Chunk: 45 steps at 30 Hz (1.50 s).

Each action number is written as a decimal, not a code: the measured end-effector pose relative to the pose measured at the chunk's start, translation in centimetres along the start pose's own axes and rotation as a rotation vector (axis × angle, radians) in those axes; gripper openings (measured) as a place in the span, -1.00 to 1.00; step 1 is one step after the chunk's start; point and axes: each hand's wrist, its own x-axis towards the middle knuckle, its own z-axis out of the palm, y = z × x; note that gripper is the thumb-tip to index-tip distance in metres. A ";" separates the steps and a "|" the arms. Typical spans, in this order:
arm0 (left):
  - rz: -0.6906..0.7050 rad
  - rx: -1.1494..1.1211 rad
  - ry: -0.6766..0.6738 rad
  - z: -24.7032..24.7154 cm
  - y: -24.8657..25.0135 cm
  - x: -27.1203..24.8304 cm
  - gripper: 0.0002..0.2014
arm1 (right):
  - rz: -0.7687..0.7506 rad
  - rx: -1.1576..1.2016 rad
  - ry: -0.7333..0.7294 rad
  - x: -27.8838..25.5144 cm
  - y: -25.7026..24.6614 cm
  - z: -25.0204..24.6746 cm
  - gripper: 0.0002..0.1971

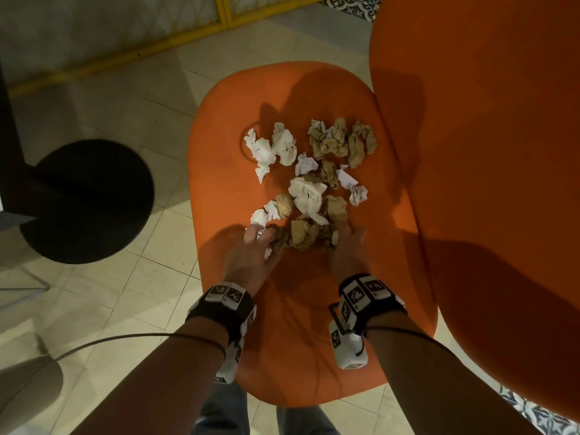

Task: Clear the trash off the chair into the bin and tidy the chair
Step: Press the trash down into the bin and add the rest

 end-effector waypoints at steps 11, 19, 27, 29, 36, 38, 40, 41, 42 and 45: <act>-0.089 -0.284 0.097 -0.9 0.8 -1.6 -0.60 | -0.089 0.444 0.147 -2.8 3.6 -0.8 -0.75; -0.220 -0.354 0.259 -2.3 1.5 -2.5 -0.85 | -0.306 0.320 0.206 -4.7 0.1 -2.2 -0.71; -0.272 -0.217 0.027 -0.9 1.4 -4.0 -0.75 | -0.299 -0.026 -0.047 -3.8 -1.9 1.1 -0.43; -0.210 -0.122 -0.014 -0.3 1.7 -4.3 -0.65 | -0.329 -0.053 -0.018 -3.6 -1.8 1.3 -0.56; -0.143 0.106 -0.128 0.7 2.8 -3.3 -0.60 | -0.141 0.251 0.136 -2.0 1.4 -0.9 -0.68; -0.096 0.079 -0.065 0.8 2.6 -3.3 -0.73 | -0.056 0.297 0.180 -1.3 2.1 -2.0 -0.66; -0.042 0.079 -0.036 0.7 2.3 -3.2 -0.78 | -0.084 0.235 0.155 -0.4 2.2 -2.5 -0.64; -0.025 0.071 -0.035 0.4 2.2 -3.2 -0.79 | -0.124 0.186 0.140 -0.1 2.1 -2.5 -0.60; -0.004 0.047 -0.034 0.2 2.1 -3.1 -0.81 | -0.161 0.142 0.130 0.2 2.0 -2.4 -0.56; -0.034 -0.045 -0.024 0.1 1.4 -3.0 -0.74 | -0.204 0.061 0.129 0.5 2.0 -2.1 -0.50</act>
